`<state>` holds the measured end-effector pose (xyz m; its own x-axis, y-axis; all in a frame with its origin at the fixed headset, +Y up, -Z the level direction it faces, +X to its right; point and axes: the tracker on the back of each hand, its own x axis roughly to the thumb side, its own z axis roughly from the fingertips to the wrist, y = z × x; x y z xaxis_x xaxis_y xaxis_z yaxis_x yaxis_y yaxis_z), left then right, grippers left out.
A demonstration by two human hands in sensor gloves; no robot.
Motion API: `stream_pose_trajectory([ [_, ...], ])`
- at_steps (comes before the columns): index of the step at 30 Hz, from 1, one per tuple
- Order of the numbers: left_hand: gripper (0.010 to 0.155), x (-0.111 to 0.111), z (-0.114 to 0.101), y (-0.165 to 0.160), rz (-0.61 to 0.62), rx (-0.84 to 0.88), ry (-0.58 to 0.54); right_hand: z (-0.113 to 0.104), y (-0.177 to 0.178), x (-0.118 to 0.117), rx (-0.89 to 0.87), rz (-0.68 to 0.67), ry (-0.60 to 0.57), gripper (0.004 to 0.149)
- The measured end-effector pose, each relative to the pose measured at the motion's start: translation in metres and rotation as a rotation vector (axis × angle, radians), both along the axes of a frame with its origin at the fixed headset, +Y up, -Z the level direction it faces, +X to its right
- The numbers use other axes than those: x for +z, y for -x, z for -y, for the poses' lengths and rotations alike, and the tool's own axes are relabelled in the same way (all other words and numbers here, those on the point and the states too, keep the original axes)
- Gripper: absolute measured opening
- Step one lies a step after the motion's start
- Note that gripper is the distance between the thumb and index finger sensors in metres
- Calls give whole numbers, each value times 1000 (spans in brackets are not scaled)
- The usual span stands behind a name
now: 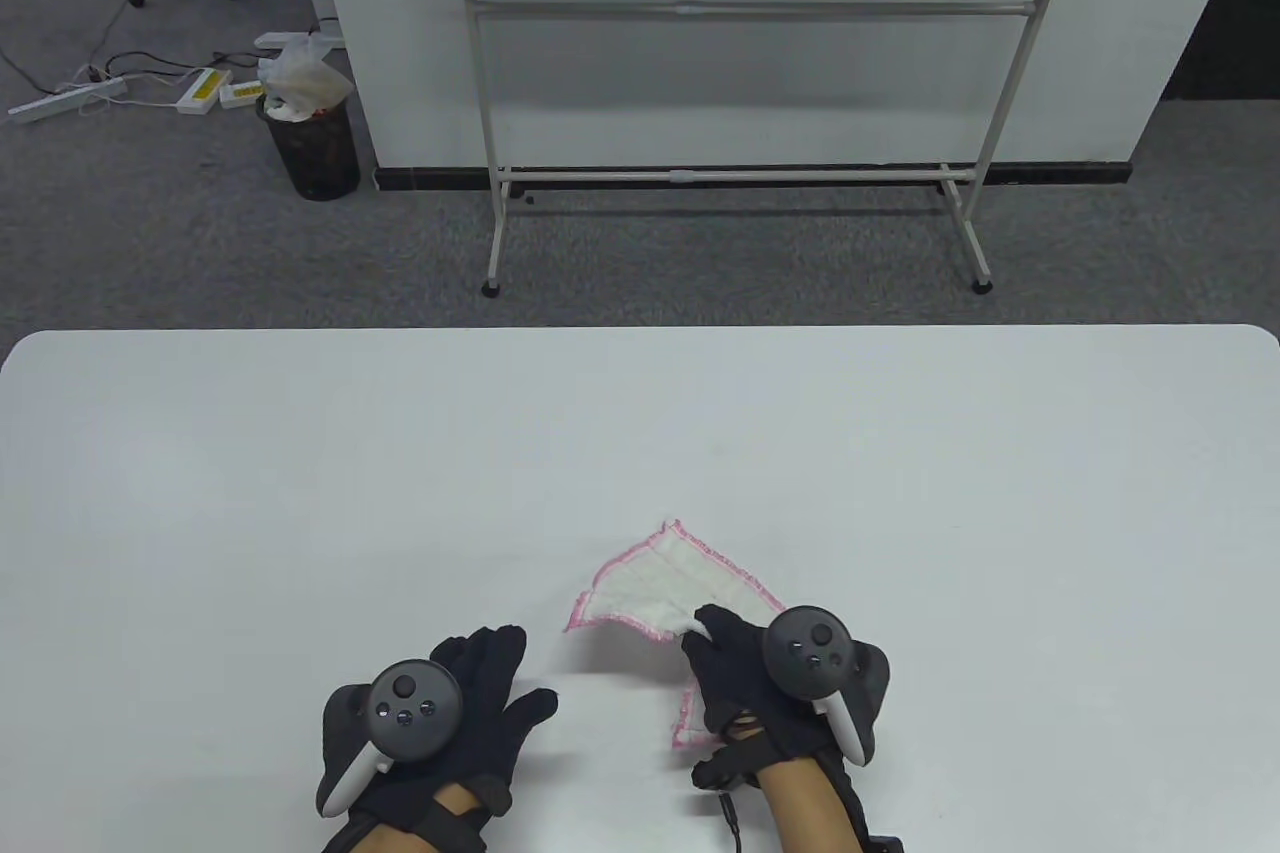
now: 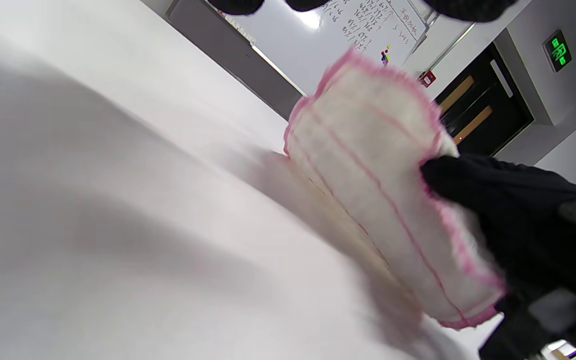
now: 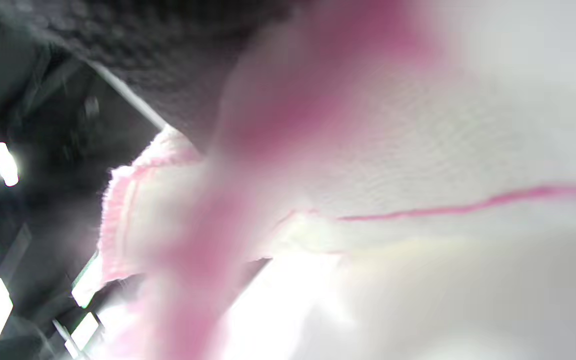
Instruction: Squeeze dry dish cloth into compact mass
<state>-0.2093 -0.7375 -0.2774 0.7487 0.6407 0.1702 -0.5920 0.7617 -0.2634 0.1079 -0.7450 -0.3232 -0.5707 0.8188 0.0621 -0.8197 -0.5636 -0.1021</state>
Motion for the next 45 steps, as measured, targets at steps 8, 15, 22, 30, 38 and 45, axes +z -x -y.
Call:
stream_pose_trajectory([
  [8, 78, 4, 7, -9, 53, 284, 174, -7, 2, 11, -536, -141, -10, 48],
  [15, 92, 9, 23, -21, 142, 821, 490, -9, 47, 22, -871, -510, 105, 48],
  [22, 87, 8, 24, -28, 234, 1148, 489, 2, 96, 35, -1066, -757, 319, 49],
  [30, 63, 1, 18, -5, 17, 1072, 244, -7, 89, 35, -830, -656, 267, 49],
  [38, 54, 3, 5, 7, -156, 1036, 17, -35, 68, 42, -377, -473, -92, 63],
  [45, 55, 6, -4, 13, -208, 796, -102, -69, 72, 65, 37, -422, -483, 80],
])
